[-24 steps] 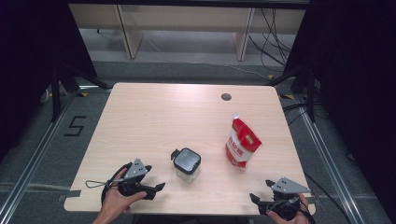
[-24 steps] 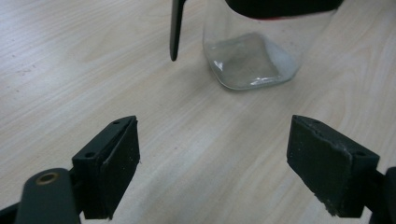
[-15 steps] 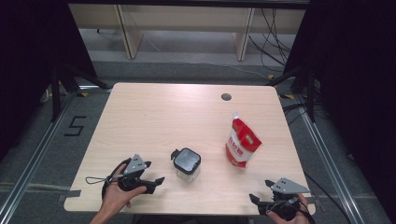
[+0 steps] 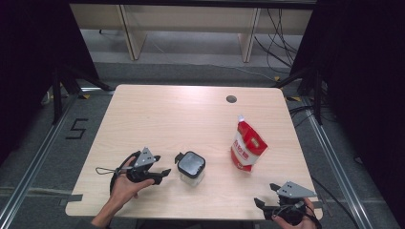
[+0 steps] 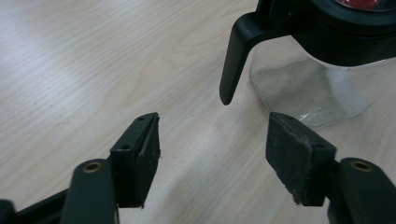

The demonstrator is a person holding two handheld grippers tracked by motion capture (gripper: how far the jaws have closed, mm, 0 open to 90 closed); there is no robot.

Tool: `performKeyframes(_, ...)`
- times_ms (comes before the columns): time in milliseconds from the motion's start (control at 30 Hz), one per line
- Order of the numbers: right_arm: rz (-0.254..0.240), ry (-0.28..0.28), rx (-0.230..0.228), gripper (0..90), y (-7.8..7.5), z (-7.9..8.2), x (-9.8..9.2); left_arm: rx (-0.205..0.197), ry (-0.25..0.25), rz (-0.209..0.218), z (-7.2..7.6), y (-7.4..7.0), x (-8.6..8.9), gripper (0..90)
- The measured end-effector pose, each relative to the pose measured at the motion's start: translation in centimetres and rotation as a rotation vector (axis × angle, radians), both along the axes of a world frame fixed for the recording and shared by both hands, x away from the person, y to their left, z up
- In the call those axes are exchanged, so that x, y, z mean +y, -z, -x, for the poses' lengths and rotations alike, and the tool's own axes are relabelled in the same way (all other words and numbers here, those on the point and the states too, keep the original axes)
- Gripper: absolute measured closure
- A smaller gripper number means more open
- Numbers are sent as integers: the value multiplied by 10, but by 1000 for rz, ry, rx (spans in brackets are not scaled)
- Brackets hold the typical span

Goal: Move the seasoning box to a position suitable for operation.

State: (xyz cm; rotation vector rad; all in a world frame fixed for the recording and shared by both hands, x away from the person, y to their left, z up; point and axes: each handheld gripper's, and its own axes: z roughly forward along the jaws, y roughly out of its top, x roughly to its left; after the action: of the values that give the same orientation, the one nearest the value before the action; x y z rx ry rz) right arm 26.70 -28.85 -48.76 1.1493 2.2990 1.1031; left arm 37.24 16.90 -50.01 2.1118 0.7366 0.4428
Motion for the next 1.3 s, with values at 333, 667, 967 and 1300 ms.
performKeyframes(333,-13,15,26,219,0,2,2,-64,69,-37,-9,3,-9,548)
performKeyframes(667,-10,-37,18,221,1,-2,-1,-86,127,-16,-23,4,-27,635)
performKeyframes(967,-37,-1,16,221,1,1,2,-61,160,23,-27,4,-31,766)
performKeyframes(1300,-12,-11,-7,219,0,-1,-2,-66,150,13,-18,1,-28,793)
